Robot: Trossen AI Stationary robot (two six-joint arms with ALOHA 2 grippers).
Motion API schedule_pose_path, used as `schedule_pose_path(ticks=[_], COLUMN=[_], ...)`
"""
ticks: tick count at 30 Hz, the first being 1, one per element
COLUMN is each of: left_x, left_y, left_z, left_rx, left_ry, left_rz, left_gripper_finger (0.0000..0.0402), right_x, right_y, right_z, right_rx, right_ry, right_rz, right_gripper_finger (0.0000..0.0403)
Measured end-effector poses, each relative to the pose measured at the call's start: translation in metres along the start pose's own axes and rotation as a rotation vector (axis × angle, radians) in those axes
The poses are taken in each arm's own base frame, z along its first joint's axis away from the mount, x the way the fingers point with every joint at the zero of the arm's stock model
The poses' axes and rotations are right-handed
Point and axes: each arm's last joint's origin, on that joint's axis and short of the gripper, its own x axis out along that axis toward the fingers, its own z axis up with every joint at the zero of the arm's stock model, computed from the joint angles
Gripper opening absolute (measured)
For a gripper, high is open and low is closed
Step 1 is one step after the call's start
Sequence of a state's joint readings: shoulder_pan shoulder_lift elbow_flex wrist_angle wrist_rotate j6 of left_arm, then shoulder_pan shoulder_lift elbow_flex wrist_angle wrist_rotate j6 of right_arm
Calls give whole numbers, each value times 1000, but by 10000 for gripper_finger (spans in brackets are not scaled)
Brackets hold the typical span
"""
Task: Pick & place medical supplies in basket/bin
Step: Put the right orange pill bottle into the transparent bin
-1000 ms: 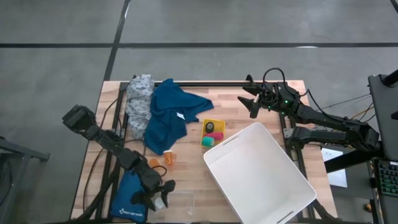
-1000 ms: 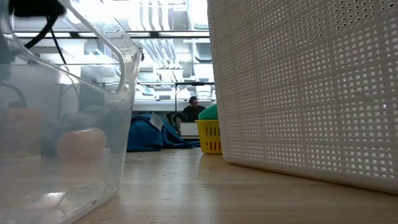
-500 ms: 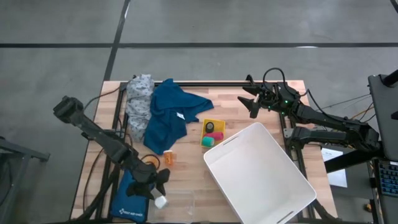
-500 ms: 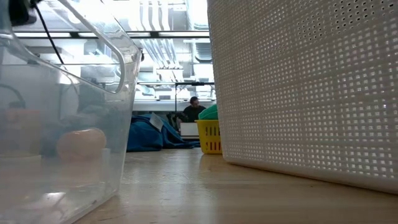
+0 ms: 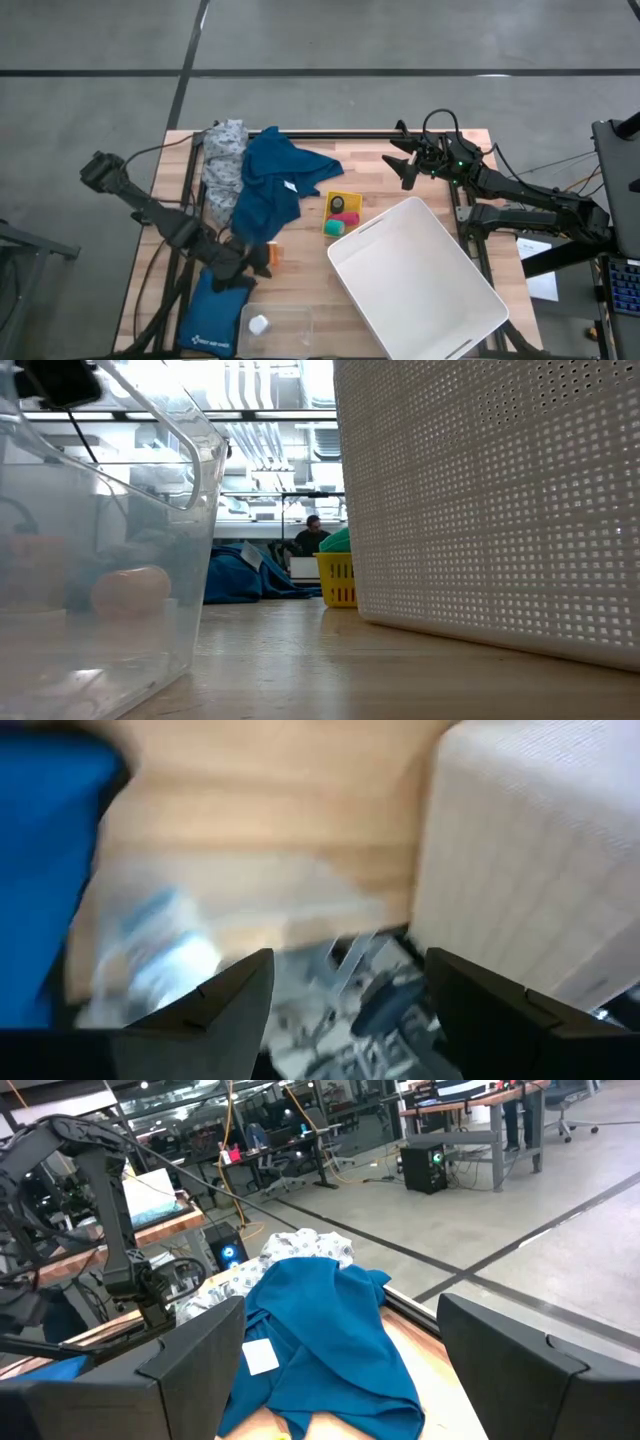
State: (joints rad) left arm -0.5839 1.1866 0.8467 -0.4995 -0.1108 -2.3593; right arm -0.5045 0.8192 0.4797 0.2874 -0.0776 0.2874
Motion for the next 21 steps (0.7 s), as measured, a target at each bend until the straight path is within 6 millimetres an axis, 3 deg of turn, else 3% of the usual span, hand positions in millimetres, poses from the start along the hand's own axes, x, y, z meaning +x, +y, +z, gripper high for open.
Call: schedule_pose_path(ticks=[4,9,14,17,21], left_x=[2,1,-2,-8,-16], left_y=[-9,-15,-20,-27,-35], left_z=[14,36,59,77,107], left_rx=[71,36,146,260,348], left_ry=[-125,-237,-301,-261,-47], left_rz=[-56,-5,107,183,293], left_gripper_finger=[267,267,267,267,267], right_x=[0,0,0,0,0], right_y=[0,0,0,0,0], right_z=[0,0,0,0,0], right_rx=[0,0,0,0,0], right_ry=[0,0,0,0,0], right_rz=[0,0,0,0,0], right_gripper_finger=[325,325,325,325,325])
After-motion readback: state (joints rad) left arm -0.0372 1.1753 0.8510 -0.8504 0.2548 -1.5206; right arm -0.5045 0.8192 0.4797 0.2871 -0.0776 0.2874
